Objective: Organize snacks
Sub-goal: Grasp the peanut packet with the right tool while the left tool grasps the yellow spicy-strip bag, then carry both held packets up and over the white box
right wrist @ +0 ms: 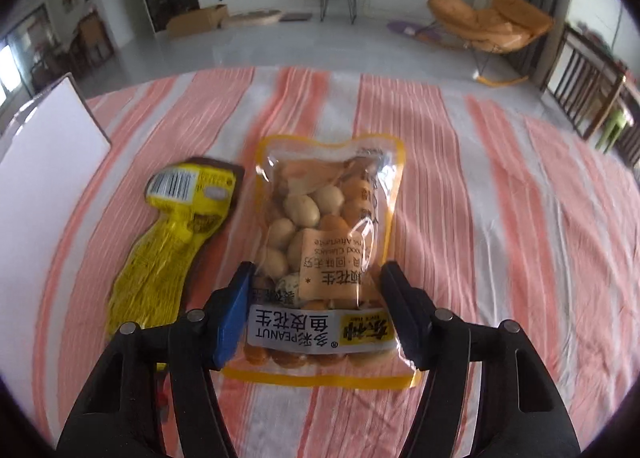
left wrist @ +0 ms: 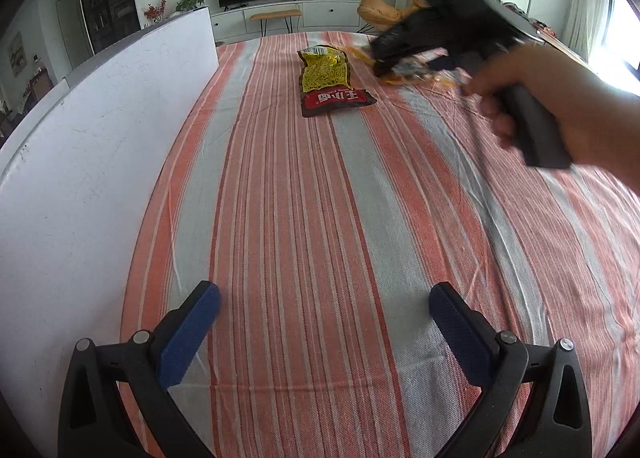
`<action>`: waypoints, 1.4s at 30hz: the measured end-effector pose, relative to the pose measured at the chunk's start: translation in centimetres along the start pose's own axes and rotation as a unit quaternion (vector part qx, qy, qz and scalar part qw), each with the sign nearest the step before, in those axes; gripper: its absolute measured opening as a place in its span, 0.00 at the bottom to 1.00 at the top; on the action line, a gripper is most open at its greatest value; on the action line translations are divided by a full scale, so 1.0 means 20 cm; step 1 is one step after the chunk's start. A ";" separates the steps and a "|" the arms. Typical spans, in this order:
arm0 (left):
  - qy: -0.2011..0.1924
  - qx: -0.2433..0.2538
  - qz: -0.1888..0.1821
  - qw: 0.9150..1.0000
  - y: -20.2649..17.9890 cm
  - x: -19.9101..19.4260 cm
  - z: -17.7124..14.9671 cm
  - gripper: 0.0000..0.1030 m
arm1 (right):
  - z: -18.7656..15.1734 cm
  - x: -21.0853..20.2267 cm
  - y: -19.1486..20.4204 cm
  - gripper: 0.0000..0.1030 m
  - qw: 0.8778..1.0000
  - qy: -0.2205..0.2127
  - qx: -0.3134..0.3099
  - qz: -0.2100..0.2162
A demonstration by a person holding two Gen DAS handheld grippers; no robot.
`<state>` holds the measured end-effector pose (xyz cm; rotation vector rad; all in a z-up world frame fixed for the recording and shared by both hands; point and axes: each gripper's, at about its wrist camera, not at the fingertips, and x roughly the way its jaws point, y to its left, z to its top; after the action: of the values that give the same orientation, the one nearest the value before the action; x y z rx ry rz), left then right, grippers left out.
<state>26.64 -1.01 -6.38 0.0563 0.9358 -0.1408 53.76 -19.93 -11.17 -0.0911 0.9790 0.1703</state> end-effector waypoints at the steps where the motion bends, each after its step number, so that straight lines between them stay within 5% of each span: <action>1: 0.000 0.000 0.000 1.000 0.00 0.00 0.00 1.00 | -0.03 -0.03 -0.01 0.63 1.000 0.001 -0.003 0.003; 11: 0.001 0.000 0.001 1.000 0.00 0.00 0.01 1.00 | -0.89 -0.59 -0.15 0.64 0.998 -0.012 -0.049 0.023; 14: 0.049 0.000 -0.007 0.999 -0.01 0.08 0.16 1.00 | -1.15 -0.74 -0.19 0.65 0.998 -0.032 -0.045 0.009; 21: 0.063 -0.047 0.006 0.997 0.00 0.36 0.76 1.00 | -1.13 -0.73 -0.21 0.68 0.998 -0.049 -0.034 0.006; 26: 0.078 -0.067 0.043 0.994 0.03 0.64 0.93 0.96 | -1.17 -0.74 -0.22 0.69 0.998 -0.050 -0.033 0.009; 27: 0.062 -0.064 0.039 0.995 0.03 0.64 0.93 0.87 | -1.16 -0.74 -0.21 0.69 0.998 -0.049 -0.034 0.008; 28: 0.049 -0.059 0.038 0.996 0.02 0.63 0.92 0.79 | -1.18 -0.75 -0.22 0.69 0.998 -0.049 -0.035 0.007; 29: 0.032 -0.049 0.033 0.998 0.01 0.62 0.91 0.56 | -1.18 -0.75 -0.22 0.69 0.998 -0.049 -0.035 0.006; 30: 0.020 -0.040 0.020 0.999 0.00 0.59 0.89 0.46 | -1.18 -0.76 -0.22 0.69 0.998 -0.049 -0.035 0.006; 36: 0.022 -0.016 -0.002 1.000 -0.02 0.37 0.58 0.41 | -1.19 -0.76 -0.22 0.69 0.998 -0.050 -0.035 0.007; 42: 0.030 -0.016 -0.051 0.998 -0.01 -0.06 -0.03 0.41 | -1.20 -0.77 -0.22 0.68 0.998 -0.050 -0.035 0.005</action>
<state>25.45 -1.11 -5.68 -0.0170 1.0012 -0.2196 26.47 -29.48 -11.73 -0.1410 0.8738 0.2159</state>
